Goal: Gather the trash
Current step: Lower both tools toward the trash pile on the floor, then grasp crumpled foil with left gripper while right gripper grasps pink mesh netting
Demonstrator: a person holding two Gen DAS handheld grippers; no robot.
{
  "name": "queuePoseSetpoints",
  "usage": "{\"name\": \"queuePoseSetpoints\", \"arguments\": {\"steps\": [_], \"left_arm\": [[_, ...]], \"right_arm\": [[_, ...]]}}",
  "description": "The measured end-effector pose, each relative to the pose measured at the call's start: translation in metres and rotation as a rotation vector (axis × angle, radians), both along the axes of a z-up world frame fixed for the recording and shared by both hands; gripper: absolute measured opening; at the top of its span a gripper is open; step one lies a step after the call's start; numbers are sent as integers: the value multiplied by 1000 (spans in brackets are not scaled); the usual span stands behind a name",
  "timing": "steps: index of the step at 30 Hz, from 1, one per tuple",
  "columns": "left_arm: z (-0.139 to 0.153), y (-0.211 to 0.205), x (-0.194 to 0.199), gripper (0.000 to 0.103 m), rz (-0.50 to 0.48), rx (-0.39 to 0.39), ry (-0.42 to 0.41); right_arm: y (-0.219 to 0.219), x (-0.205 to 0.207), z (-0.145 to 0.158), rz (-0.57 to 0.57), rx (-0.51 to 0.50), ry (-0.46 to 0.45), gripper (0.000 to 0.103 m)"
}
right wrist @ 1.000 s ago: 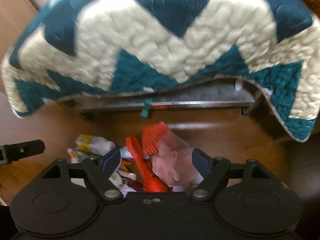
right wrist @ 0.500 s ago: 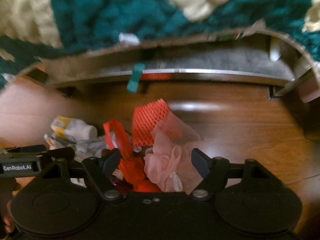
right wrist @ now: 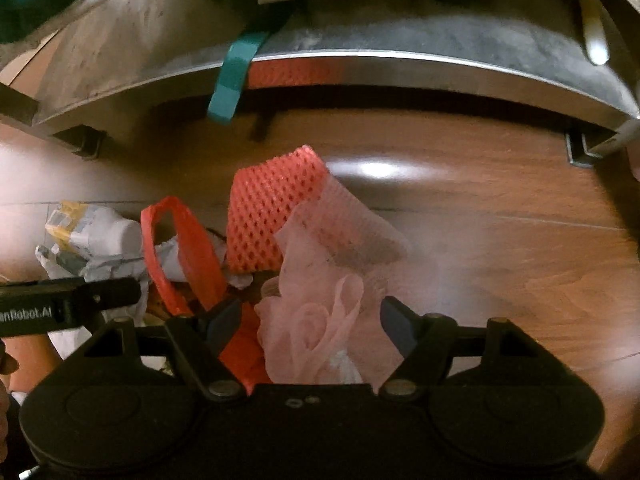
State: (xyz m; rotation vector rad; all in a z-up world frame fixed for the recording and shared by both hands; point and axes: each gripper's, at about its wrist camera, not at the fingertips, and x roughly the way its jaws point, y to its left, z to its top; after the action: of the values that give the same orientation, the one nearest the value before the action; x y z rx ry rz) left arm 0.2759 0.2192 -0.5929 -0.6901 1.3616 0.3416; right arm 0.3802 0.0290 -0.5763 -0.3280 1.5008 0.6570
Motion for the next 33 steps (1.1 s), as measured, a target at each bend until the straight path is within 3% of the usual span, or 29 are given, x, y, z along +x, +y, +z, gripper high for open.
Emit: {"name": "queuePoseSetpoints", "arguments": {"steps": [3,5,8,10,11,12,14,18,20,27,33], "left_arm": [[-5,3,2,73,11,-13,-8],[-9,4,3,59,27,-38,-14],[-14,3,3,53,34,-54,-11],[-16,3,3,42,36,-60,-10],[-17,4,3,37,43,-69,-11],[-18,5,2,35,54,-76,-13],[-19,5,1,33,65,-78,-20],[-17,4,0,26,71,-85,-21],[-14,5,-2,20,73,-80,-13],[11,3,-6,13,55,-44,3],[61,-2,-12,13,27,-11,-28]], "right_arm": [[1,-3,-5,12,-9,-5,74],[3,-4,-9,11,-12,-4,74],[5,-6,-13,15,-18,-8,71],[7,-8,-15,25,-26,-14,62],[7,-10,-16,31,-34,-16,44],[8,-11,-17,39,-48,-17,38],[7,-11,-16,33,-54,-16,36],[9,-14,-12,59,-71,-26,20],[9,-15,-5,70,-84,-40,18],[2,-9,39,75,-94,-88,13],[-9,-9,102,67,-65,-143,13]]}}
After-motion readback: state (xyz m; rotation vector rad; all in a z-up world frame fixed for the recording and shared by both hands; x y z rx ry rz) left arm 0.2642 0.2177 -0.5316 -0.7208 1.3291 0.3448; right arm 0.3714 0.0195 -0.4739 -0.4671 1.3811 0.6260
